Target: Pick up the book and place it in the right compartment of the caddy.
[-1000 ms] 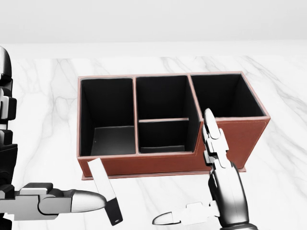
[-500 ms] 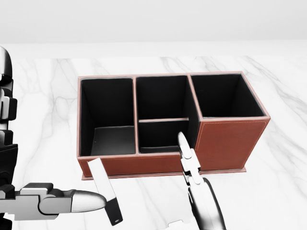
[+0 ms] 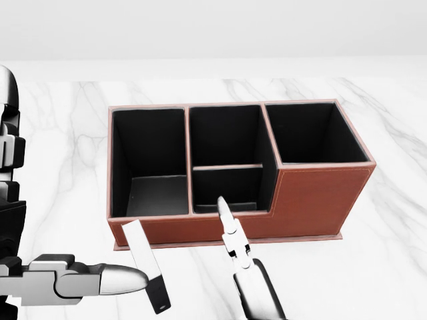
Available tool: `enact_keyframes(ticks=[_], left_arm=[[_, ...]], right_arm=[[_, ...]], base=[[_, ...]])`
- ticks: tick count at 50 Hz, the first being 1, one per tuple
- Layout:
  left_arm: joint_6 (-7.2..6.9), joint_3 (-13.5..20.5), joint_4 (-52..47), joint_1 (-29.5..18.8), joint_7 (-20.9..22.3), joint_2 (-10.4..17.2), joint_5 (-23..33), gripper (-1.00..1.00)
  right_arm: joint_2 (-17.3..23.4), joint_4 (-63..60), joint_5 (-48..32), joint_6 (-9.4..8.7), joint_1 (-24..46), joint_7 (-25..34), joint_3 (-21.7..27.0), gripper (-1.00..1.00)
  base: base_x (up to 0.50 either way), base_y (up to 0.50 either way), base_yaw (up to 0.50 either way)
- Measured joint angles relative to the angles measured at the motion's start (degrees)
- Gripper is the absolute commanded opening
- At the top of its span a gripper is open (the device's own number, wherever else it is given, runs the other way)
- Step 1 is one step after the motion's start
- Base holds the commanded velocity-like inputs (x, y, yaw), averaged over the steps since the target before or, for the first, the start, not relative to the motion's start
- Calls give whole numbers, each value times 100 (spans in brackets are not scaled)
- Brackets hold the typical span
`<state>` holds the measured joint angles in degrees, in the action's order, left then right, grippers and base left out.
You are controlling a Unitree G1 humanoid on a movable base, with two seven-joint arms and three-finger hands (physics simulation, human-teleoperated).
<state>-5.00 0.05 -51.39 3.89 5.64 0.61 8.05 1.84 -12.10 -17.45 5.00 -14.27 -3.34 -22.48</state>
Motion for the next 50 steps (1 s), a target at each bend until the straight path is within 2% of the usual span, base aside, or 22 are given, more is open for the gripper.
enact_keyframes(ticks=[18, 36, 50], left_arm=[[0, -11, -16, -11, 3, 0, 6, 100], [0, -8, 3, -8, 1, 0, 0, 100], [0, -11, -45, -16, 5, 2, 7, 100]], right_arm=[[-219, 215, -252, -120, 349, -52, -402, 100], [-514, 1007, -510, -14, 663, -68, -552, 100], [-821, 1811, -717, 0, 1047, 28, -369, 100]], base=[[0, 0, 0], [0, 0, 0], [0, 0, 0]])
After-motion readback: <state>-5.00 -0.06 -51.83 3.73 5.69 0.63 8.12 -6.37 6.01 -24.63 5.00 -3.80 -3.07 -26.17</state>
